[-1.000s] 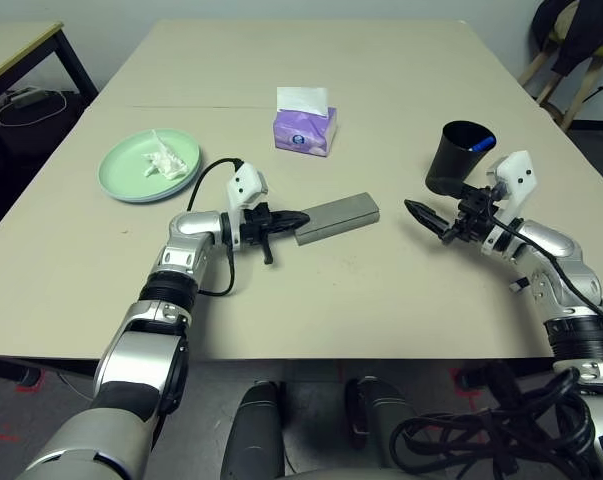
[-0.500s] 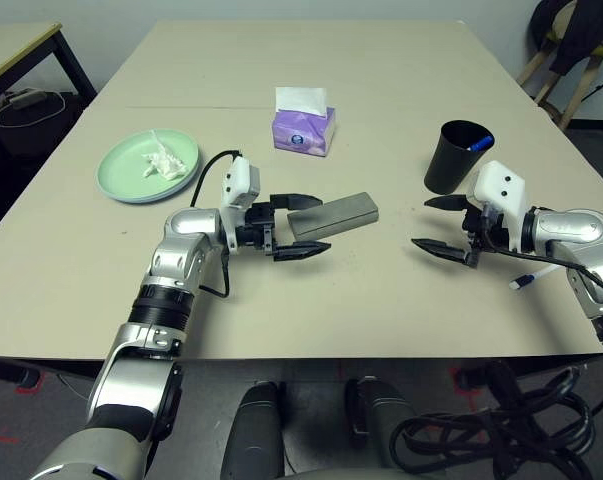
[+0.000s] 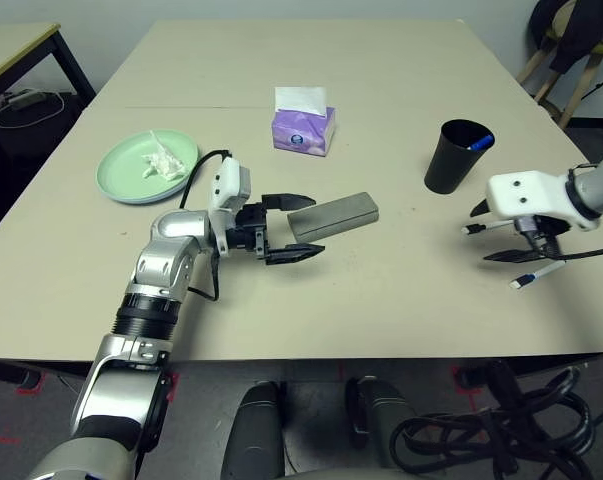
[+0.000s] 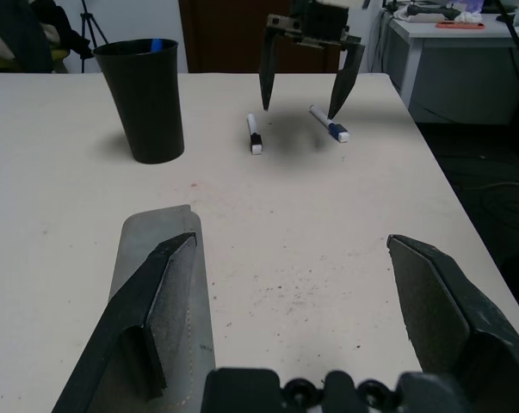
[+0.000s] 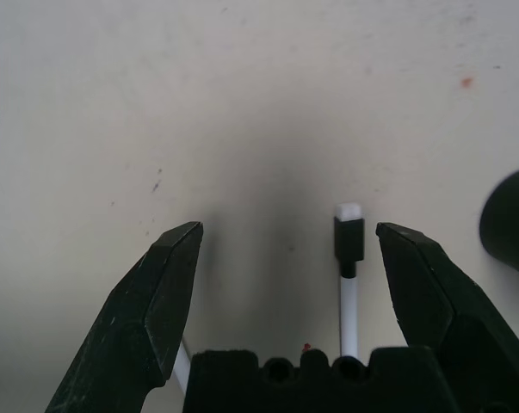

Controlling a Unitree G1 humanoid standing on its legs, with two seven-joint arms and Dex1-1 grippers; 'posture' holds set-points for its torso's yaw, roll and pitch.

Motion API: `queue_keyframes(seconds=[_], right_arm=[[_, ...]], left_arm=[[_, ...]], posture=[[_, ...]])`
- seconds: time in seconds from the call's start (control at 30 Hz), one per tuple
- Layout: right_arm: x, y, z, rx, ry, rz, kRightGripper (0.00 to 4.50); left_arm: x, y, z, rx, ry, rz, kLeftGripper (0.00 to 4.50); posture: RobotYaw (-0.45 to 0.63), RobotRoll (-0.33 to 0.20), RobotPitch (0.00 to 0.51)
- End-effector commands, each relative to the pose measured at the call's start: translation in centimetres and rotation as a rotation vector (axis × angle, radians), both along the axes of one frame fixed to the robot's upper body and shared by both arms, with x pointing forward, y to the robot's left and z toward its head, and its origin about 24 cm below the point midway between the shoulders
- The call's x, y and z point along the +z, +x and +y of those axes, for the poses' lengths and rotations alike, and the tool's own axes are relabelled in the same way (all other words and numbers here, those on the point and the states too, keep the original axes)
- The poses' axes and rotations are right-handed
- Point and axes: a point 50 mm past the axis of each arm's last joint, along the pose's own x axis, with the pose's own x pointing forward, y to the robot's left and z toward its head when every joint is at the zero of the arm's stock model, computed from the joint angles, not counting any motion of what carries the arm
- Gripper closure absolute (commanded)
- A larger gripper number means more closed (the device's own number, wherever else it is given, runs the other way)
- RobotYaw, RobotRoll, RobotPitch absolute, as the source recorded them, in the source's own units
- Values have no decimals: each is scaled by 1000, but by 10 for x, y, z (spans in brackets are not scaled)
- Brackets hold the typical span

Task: Organize and tidy the items on the table.

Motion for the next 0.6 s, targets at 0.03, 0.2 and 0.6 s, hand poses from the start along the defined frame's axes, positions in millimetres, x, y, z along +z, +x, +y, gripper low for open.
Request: queue_keyframes(seconds=[0.03, 0.2, 0.6], right_arm=[[-2, 0, -6, 71, -91, 20, 0], [-7, -2, -14, 134, -146, 11, 0], [-21, -18, -28, 171, -220, 106, 0]], left_arm=[[-1, -7, -12, -67, 3, -3, 9], [-8, -13, -17, -132, 37, -25, 9], [-10, -13, -16, -90, -14, -11, 9]], posture=[[13, 0, 144], [-3, 0, 152], [-1, 0, 163]])
